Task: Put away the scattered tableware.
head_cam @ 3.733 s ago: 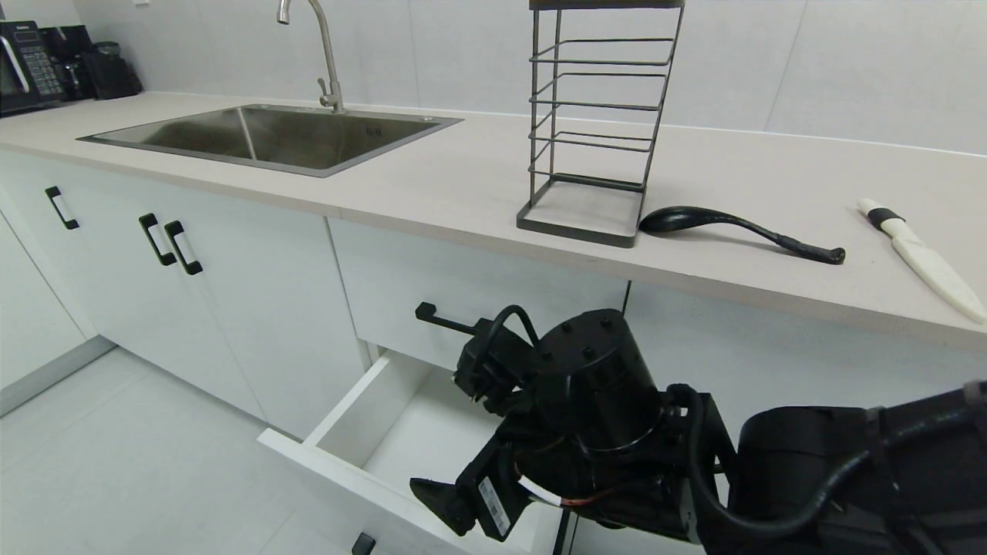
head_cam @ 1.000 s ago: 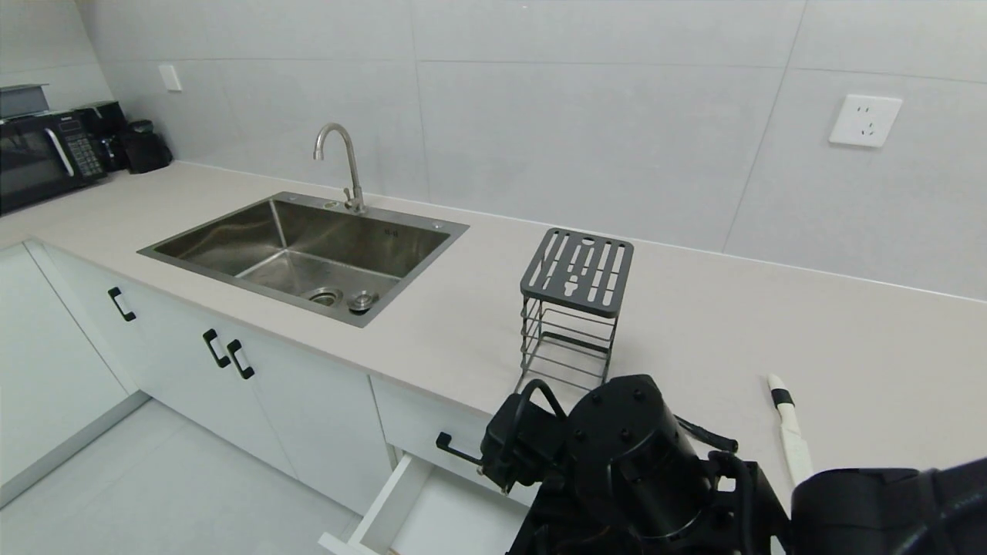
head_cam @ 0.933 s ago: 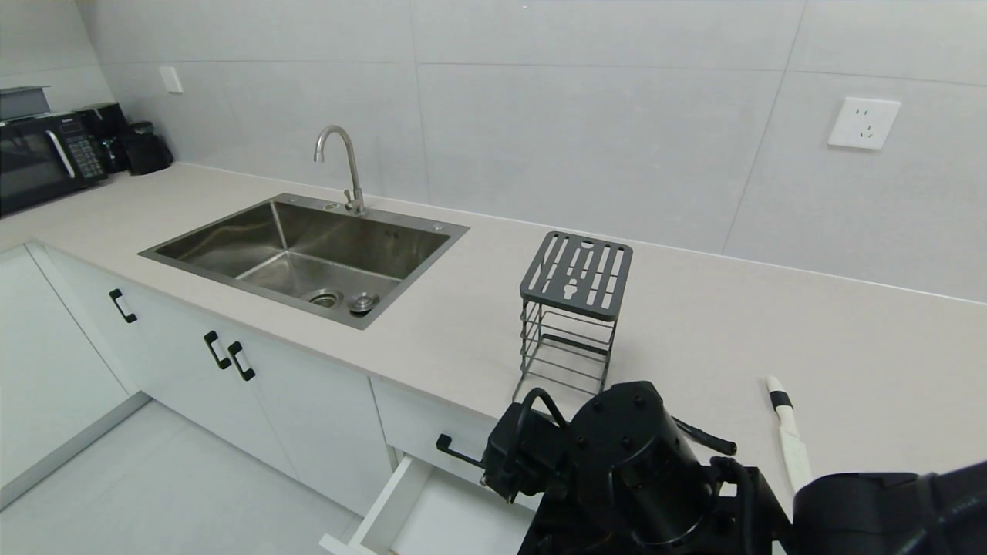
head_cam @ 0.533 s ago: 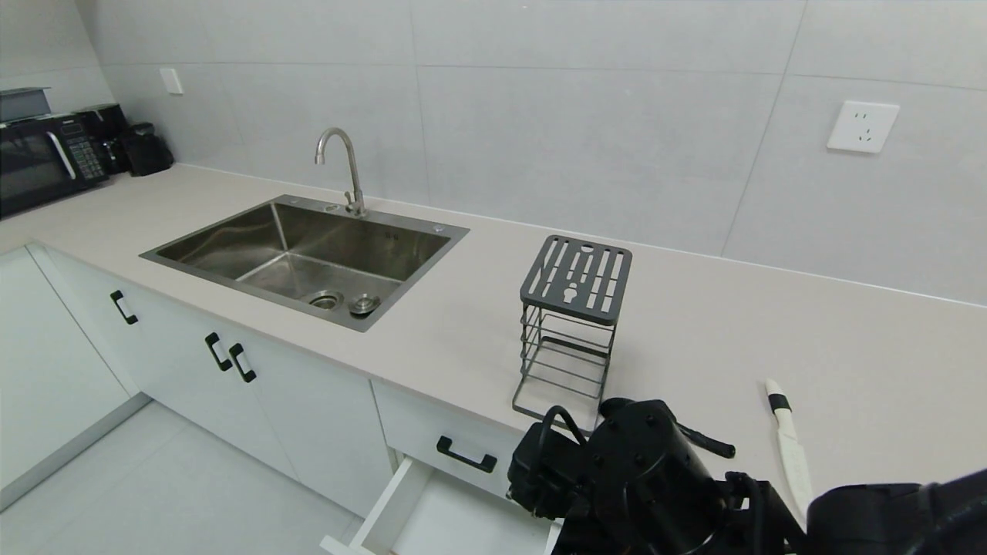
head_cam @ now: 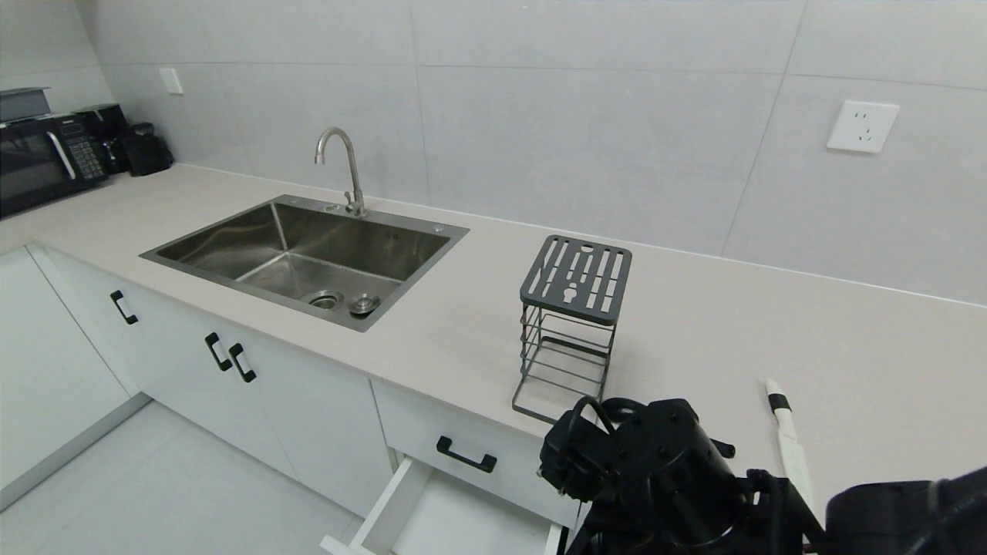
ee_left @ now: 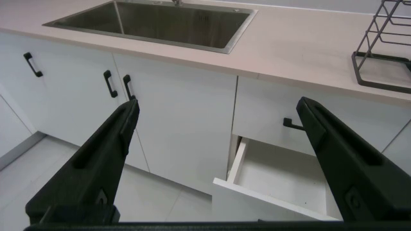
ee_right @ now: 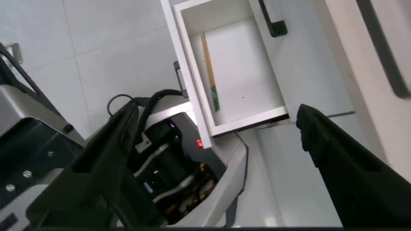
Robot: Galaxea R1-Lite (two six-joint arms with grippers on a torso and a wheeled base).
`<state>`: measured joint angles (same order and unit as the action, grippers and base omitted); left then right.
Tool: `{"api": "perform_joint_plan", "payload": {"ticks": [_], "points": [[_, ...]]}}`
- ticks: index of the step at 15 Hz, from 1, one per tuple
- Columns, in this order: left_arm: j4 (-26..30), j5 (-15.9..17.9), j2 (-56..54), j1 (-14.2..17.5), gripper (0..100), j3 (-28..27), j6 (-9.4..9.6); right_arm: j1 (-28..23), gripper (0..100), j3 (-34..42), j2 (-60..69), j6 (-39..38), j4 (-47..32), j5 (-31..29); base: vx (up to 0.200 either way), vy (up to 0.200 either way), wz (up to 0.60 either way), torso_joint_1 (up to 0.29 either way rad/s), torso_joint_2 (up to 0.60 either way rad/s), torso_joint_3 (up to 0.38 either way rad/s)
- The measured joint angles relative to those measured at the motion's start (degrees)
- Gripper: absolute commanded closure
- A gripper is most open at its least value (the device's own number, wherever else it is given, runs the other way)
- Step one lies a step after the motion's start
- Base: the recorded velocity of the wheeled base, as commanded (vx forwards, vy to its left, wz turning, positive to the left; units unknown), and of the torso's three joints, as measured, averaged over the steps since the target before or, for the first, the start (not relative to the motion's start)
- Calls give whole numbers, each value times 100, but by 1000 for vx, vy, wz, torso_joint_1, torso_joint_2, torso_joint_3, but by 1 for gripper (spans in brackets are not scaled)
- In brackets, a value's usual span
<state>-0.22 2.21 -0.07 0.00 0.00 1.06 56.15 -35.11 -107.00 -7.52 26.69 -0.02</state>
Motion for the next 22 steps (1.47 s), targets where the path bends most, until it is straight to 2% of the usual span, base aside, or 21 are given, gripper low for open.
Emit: {"api": "perform_joint_plan", "payload": {"ticks": [4,7,12,14,17,20,22], "points": [[0,0,0,0,0,0,-2,-72,0,61,0,238,35,-110,0,0,0,0,0,0],[0,0,0,0,0,0,-2,-80,0,96,82,184,38,-443,0,0,0,0,0,0],[-2,0,0,0,0,2,0,-340,0,218,308,-340,38,-763,0,0,0,0,0,0],[0,0,0,0,0,0,0,-599,0,300,378,-290,38,-763,0,0,0,0,0,0],[-2,0,0,0,0,0,0,-1261,0,606,529,351,40,-714,0,0,0,0,0,0],[-2,0,0,0,0,0,0,-1658,0,708,636,488,46,-689,0,0,0,0,0,0],[0,0,0,0,0,0,-2,-2157,0,719,661,952,51,-464,0,0,0,0,0,0]]}}
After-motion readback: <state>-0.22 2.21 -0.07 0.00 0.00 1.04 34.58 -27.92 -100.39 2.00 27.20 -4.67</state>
